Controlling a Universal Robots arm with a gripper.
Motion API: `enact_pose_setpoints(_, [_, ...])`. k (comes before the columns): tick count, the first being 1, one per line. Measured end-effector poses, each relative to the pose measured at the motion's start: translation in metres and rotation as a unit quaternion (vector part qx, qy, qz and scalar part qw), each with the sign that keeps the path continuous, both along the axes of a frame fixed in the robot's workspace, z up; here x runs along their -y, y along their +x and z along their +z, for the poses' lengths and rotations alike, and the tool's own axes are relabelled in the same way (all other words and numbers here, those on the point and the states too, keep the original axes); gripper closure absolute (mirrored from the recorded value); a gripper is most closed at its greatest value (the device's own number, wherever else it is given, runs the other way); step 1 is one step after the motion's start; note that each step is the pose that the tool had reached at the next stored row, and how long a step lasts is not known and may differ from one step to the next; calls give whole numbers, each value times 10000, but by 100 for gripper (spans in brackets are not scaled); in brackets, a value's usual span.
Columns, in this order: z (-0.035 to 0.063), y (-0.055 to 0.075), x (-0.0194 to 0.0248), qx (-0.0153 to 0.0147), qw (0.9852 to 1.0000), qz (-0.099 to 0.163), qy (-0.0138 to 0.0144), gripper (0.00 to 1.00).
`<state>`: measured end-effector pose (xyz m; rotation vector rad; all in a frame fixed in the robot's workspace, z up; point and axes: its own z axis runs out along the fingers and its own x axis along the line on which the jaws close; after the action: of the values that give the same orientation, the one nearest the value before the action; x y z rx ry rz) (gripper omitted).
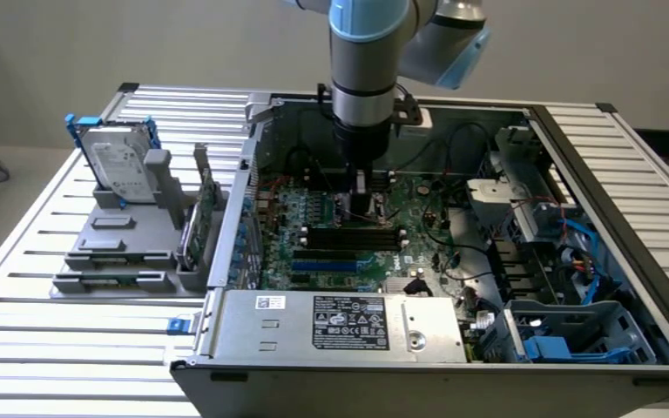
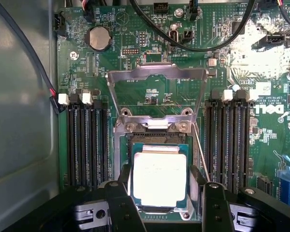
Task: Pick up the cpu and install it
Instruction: 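Place the cpu into insertion slot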
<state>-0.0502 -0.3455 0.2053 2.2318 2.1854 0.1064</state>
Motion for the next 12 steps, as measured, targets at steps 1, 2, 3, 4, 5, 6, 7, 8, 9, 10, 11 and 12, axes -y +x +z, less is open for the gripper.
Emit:
enact_pose_setpoints(1, [-3, 2, 0, 0, 10000, 0, -1, 45])
enact_pose_setpoints(2, [-7, 4, 0, 0, 10000, 0, -2, 45])
enact_pose_setpoints(3, [-11, 7, 0, 0, 10000, 0, -3, 45])
enact_pose_setpoints(4, [-14, 10, 0, 0, 10000, 0, -4, 45])
enact_pose_setpoints(5, [-19, 12, 0, 0, 10000, 0, -6, 45])
enact_pose_setpoints(6, [-23, 14, 0, 0, 10000, 0, -7, 45])
enact_pose_setpoints(7, [-29, 16, 0, 0, 10000, 0, -8, 45])
enact_pose_setpoints(8, [-35, 17, 0, 0, 10000, 0, -10, 45])
enact_pose_setpoints(9, [-41, 19, 0, 0, 10000, 0, -11, 45])
enact_pose_setpoints(10, [-48, 19, 0, 0, 10000, 0, -13, 45])
enact_pose_setpoints(11, [-55, 20, 0, 1, 10000, 0, -14, 45])
enact_pose_setpoints(12, [-61, 21, 0, 1, 10000, 0, -15, 45])
